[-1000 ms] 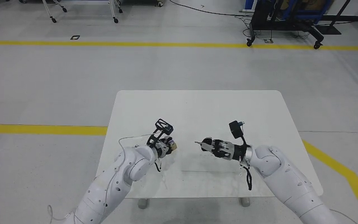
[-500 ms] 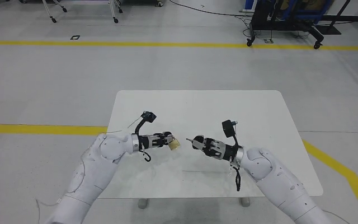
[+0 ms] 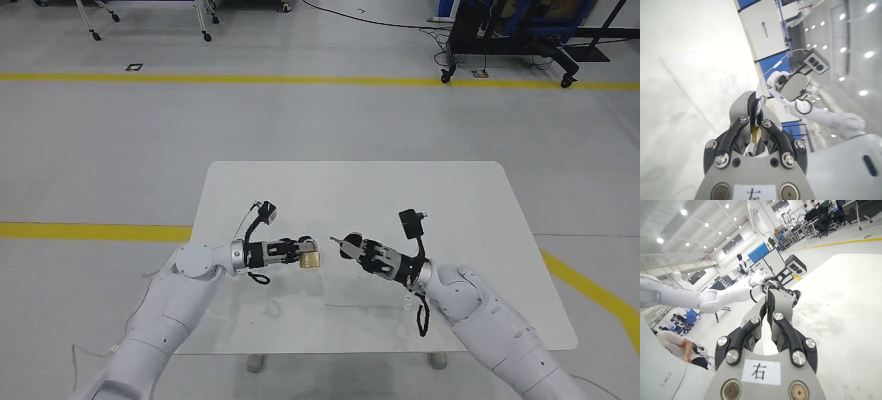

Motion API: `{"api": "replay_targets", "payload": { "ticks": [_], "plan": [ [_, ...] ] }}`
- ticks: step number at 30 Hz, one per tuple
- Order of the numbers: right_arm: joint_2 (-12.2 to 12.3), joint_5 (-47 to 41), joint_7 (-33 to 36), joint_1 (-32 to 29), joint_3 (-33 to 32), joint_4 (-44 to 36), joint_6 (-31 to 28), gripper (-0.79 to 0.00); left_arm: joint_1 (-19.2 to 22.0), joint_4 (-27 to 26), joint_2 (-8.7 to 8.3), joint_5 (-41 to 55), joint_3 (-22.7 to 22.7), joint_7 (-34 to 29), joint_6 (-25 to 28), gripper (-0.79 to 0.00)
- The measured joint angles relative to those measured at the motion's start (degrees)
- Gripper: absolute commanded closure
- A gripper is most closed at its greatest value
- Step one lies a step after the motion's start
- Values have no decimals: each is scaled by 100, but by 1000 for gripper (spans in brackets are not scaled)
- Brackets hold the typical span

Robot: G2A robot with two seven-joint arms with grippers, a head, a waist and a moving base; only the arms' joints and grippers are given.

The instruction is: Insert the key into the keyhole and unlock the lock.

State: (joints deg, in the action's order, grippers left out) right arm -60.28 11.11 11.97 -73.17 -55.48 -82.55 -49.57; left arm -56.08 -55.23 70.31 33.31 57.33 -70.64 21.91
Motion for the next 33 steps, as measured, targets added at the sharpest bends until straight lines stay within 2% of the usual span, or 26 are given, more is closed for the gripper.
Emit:
{"api": "replay_targets", "payload": {
  "ticks": [4,6,9,21,23,27,30,33],
  "plan": [
    [-96,-72,-345,63,122,172,-294,0,473,1045,300,1851,-299,-786,-914,0],
    [-129,-79,-483,70,132,287,-408,0,737,1493,427,2183,-482,-849,-1010,0],
    [-144,-140,-515,50,102,363,-414,0,1003,1877,545,1988,-655,-856,-987,0],
    [-145,-82,-494,61,77,329,-357,0,954,1828,541,1864,-693,-733,-1095,0],
    [-153,271,-602,99,-3,196,-110,0,947,1746,533,1551,-779,-332,-1426,0],
    [-154,1684,-1320,-199,-243,-215,27,0,1191,1513,524,701,-1047,520,-2632,0],
    [-85,2353,-1644,-479,-612,-462,85,0,1409,1249,547,481,-1136,577,-3332,0],
    [25,3473,-1875,-936,-1124,-1122,389,0,1620,1131,594,524,-1151,462,-3625,0]
  ]
}}
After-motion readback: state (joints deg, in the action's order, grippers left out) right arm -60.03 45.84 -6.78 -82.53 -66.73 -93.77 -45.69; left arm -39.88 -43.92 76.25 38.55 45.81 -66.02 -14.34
